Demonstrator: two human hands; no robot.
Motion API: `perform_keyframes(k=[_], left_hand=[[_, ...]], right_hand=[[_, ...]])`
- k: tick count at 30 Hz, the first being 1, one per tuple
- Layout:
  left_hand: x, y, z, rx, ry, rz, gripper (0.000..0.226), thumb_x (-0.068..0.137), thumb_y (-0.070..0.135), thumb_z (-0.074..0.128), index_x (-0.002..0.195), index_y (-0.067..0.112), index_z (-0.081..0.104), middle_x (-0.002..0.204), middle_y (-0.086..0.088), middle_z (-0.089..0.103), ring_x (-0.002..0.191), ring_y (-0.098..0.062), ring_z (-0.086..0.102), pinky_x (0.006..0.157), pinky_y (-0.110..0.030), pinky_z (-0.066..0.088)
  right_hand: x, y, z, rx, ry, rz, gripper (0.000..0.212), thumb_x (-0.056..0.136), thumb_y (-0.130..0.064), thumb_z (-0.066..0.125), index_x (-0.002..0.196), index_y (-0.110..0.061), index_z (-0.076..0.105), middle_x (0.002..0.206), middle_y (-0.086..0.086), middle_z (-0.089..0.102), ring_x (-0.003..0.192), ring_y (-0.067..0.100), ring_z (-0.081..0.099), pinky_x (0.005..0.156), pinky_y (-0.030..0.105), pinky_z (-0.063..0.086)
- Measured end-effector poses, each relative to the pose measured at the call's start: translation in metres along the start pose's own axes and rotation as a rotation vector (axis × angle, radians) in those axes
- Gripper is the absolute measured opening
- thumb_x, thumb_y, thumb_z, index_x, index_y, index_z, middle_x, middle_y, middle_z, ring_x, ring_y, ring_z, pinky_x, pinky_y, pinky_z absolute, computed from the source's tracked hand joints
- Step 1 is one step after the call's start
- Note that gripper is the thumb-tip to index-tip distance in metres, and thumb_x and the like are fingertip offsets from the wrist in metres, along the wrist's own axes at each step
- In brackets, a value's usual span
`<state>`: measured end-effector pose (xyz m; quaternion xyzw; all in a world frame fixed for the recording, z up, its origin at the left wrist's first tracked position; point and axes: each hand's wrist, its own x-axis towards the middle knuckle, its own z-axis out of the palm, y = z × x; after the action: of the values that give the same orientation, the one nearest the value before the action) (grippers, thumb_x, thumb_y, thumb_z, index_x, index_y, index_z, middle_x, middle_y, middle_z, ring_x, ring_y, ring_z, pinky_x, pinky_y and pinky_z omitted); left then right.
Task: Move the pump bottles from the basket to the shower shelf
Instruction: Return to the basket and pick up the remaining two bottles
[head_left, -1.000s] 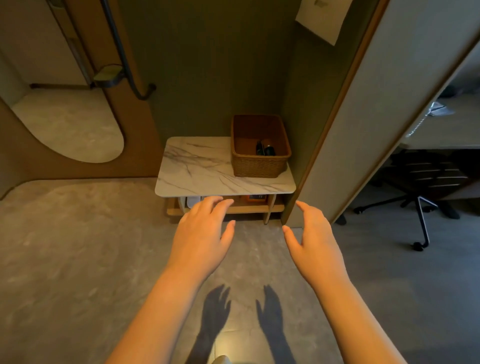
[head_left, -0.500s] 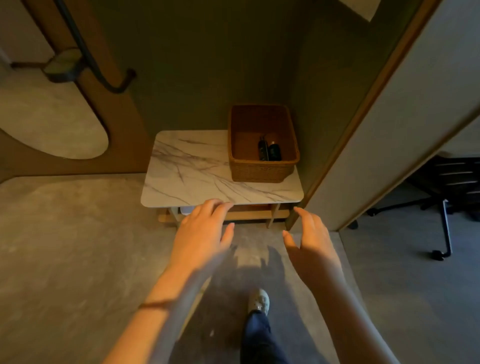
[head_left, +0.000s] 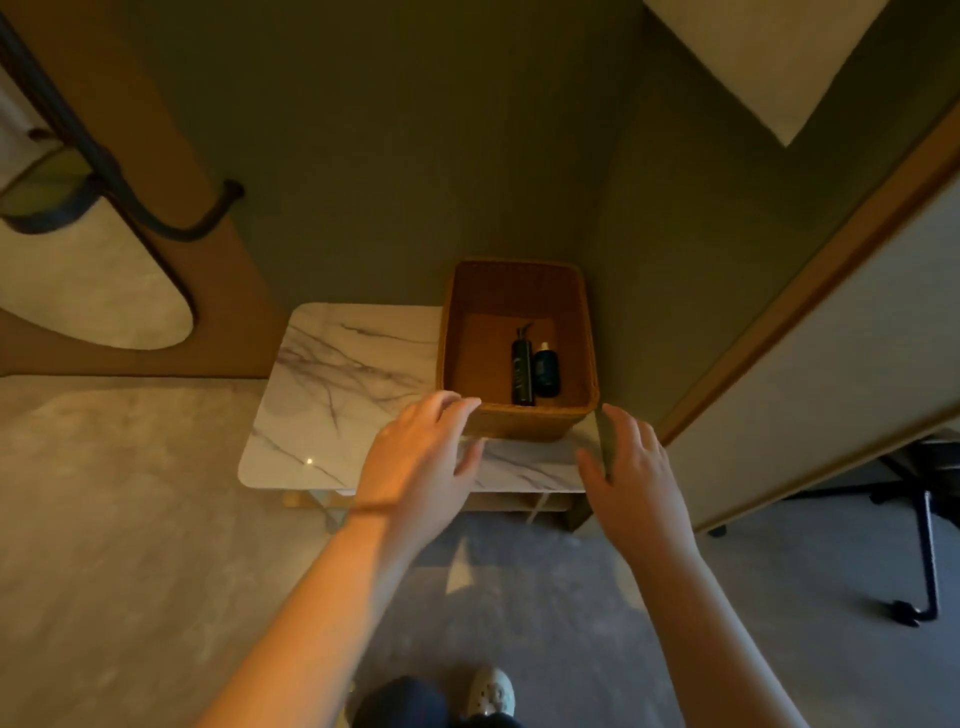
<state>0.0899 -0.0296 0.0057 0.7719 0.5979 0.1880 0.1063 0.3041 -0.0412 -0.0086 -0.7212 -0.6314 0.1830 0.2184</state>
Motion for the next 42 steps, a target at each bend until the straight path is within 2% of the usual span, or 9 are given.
perform_keyframes(k=[6, 11, 16, 21, 24, 27, 33, 38, 42], left_hand=[[0.054, -0.037, 0.014, 0.006, -0.034, -0.041, 0.043, 0.086, 0.036, 0.052, 0.127, 0.020, 0.052, 0.117, 0.002, 0.058, 0.100, -0.011, 0.057, 0.074, -0.016, 0.036], [0.119, -0.071, 0.026, -0.036, -0.091, 0.009, 0.046, 0.089, 0.032, 0.057, 0.132, 0.017, 0.049, 0.120, 0.000, 0.056, 0.101, -0.012, 0.056, 0.074, -0.015, 0.037], [0.185, -0.101, 0.041, -0.068, -0.131, 0.042, 0.046, 0.090, 0.035, 0.055, 0.133, 0.019, 0.048, 0.122, 0.000, 0.057, 0.103, -0.012, 0.056, 0.077, -0.014, 0.036], [0.229, -0.120, 0.072, -0.111, -0.188, 0.055, 0.049, 0.091, 0.037, 0.053, 0.136, 0.023, 0.043, 0.125, 0.001, 0.055, 0.103, -0.011, 0.054, 0.075, -0.016, 0.035], [0.246, -0.129, 0.096, -0.174, -0.212, 0.030, 0.053, 0.091, 0.039, 0.051, 0.140, 0.024, 0.036, 0.126, 0.003, 0.052, 0.101, -0.008, 0.052, 0.077, -0.017, 0.037], [0.260, -0.135, 0.123, -0.244, -0.222, -0.015, 0.057, 0.092, 0.039, 0.050, 0.143, 0.023, 0.030, 0.128, 0.003, 0.049, 0.109, -0.011, 0.050, 0.084, -0.023, 0.043], [0.289, -0.144, 0.185, -0.259, -0.234, -0.111, 0.058, 0.091, 0.033, 0.053, 0.143, 0.018, 0.032, 0.131, -0.002, 0.048, 0.114, -0.016, 0.047, 0.090, -0.026, 0.041], [0.312, -0.150, 0.246, -0.284, -0.261, -0.218, 0.059, 0.090, 0.035, 0.050, 0.143, 0.021, 0.029, 0.132, -0.002, 0.045, 0.115, -0.017, 0.045, 0.091, -0.031, 0.041], [0.325, -0.152, 0.299, -0.273, -0.284, -0.215, 0.058, 0.089, 0.036, 0.051, 0.142, 0.021, 0.032, 0.129, -0.003, 0.046, 0.111, -0.018, 0.048, 0.083, -0.029, 0.044]], right_hand=[[0.067, -0.003, 0.030, -0.028, -0.045, -0.001, 0.058, 0.092, -0.038, 0.052, 0.143, -0.022, 0.028, 0.143, 0.002, 0.039, 0.133, 0.021, 0.037, 0.098, 0.031, 0.039], [0.127, -0.015, 0.052, -0.047, -0.044, 0.023, 0.059, 0.093, -0.037, 0.052, 0.144, -0.022, 0.028, 0.143, 0.002, 0.041, 0.132, 0.019, 0.038, 0.095, 0.022, 0.033], [0.190, -0.022, 0.073, -0.031, -0.077, 0.132, 0.062, 0.093, -0.036, 0.052, 0.146, -0.026, 0.021, 0.146, -0.001, 0.034, 0.132, 0.016, 0.038, 0.092, 0.024, 0.035], [0.226, -0.016, 0.098, -0.017, -0.085, 0.158, 0.062, 0.093, -0.031, 0.053, 0.146, -0.022, 0.022, 0.146, 0.001, 0.033, 0.130, 0.017, 0.038, 0.091, 0.022, 0.032], [0.243, -0.003, 0.111, 0.002, -0.114, 0.203, 0.064, 0.092, -0.030, 0.055, 0.147, -0.023, 0.021, 0.146, 0.001, 0.032, 0.132, 0.017, 0.037, 0.096, 0.026, 0.034], [0.262, 0.015, 0.125, 0.029, -0.152, 0.259, 0.067, 0.091, -0.028, 0.057, 0.147, -0.025, 0.020, 0.146, 0.001, 0.031, 0.132, 0.016, 0.035, 0.097, 0.026, 0.032], [0.313, 0.050, 0.165, 0.036, -0.183, 0.297, 0.065, 0.090, -0.023, 0.060, 0.145, -0.022, 0.026, 0.145, 0.007, 0.035, 0.131, 0.023, 0.038, 0.101, 0.032, 0.034], [0.365, 0.082, 0.208, 0.027, -0.262, 0.297, 0.066, 0.088, -0.021, 0.062, 0.145, -0.019, 0.028, 0.144, 0.009, 0.037, 0.131, 0.025, 0.038, 0.104, 0.036, 0.034], [0.399, 0.112, 0.238, 0.049, -0.304, 0.280, 0.063, 0.089, -0.019, 0.060, 0.144, -0.018, 0.030, 0.142, 0.010, 0.039, 0.130, 0.025, 0.039, 0.107, 0.046, 0.037]])
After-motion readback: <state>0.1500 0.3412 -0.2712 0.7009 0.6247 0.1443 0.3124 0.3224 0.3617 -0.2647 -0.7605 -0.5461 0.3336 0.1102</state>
